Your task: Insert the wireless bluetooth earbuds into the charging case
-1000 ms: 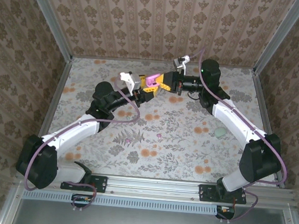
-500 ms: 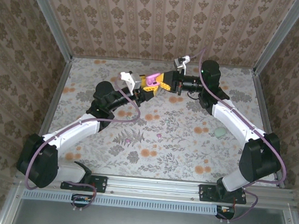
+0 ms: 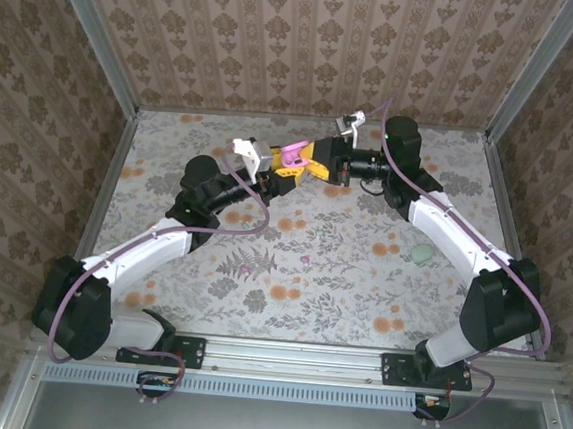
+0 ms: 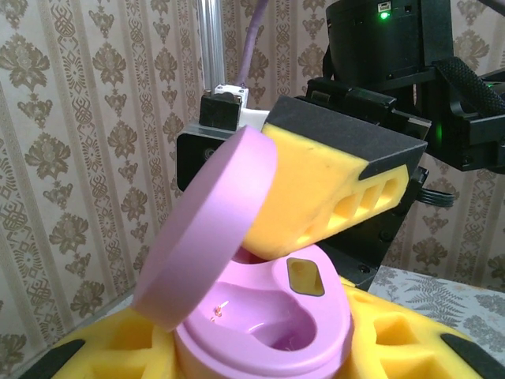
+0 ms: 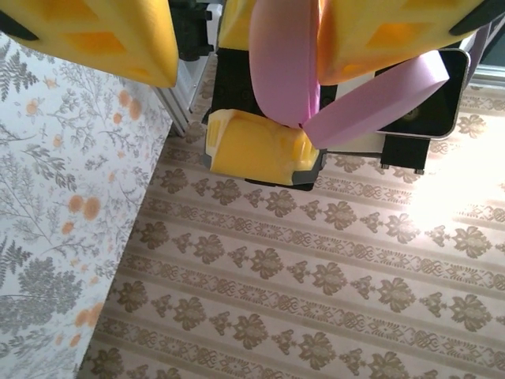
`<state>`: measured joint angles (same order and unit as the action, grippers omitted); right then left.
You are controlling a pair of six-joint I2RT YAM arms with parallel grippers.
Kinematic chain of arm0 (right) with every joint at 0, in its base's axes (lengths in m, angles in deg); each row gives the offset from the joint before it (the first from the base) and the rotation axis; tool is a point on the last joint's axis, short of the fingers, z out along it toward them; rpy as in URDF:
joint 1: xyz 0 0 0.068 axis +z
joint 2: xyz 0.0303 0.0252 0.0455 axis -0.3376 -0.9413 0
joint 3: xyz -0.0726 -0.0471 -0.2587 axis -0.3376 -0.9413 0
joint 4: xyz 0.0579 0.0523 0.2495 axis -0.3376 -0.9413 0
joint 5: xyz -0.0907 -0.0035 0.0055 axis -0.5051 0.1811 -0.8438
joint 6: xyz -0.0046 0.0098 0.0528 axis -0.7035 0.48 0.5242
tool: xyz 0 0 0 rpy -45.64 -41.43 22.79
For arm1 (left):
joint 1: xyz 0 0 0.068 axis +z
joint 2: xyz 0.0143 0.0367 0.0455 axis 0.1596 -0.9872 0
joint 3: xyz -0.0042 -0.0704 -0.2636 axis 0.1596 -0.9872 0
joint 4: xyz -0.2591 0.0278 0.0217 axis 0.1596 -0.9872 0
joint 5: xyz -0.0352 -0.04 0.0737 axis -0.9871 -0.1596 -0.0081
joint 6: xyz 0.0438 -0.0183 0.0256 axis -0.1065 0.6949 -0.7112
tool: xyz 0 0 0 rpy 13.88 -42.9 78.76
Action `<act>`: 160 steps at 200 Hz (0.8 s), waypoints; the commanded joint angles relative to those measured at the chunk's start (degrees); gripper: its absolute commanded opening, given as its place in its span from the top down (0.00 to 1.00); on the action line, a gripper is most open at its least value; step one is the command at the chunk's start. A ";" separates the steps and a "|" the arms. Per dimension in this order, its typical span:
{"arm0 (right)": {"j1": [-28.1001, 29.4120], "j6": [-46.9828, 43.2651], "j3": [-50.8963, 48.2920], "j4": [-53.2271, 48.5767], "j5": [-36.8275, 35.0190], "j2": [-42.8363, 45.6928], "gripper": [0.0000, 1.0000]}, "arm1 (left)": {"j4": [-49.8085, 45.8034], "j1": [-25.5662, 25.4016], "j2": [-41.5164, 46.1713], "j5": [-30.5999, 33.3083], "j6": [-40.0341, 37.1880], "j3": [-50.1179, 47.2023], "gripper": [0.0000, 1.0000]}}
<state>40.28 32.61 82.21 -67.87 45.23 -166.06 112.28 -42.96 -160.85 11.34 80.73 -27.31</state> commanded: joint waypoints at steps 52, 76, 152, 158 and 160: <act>-0.62 -4.55 2.21 -6.21 -1.44 2.47 0.41 | -1.98 0.47 0.89 -6.43 3.36 1.04 0.72; -0.67 -4.36 2.41 -5.96 -1.50 2.38 0.39 | -3.66 0.47 0.86 -7.67 3.16 1.47 0.72; -0.83 -7.99 2.76 -7.35 -1.39 3.78 0.34 | -3.38 0.63 1.37 -4.94 3.01 0.23 0.71; -0.95 -9.62 3.00 -8.80 -1.42 4.18 0.33 | -3.14 0.80 1.50 -4.55 3.15 -0.02 0.71; -0.98 -10.26 3.08 -9.34 -1.44 4.35 0.33 | -3.07 0.81 1.55 -4.38 3.22 -0.15 0.71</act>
<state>39.80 27.67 82.76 -73.34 44.40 -164.86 108.26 -42.85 -160.85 5.68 82.87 -27.31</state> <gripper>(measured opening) 0.657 0.362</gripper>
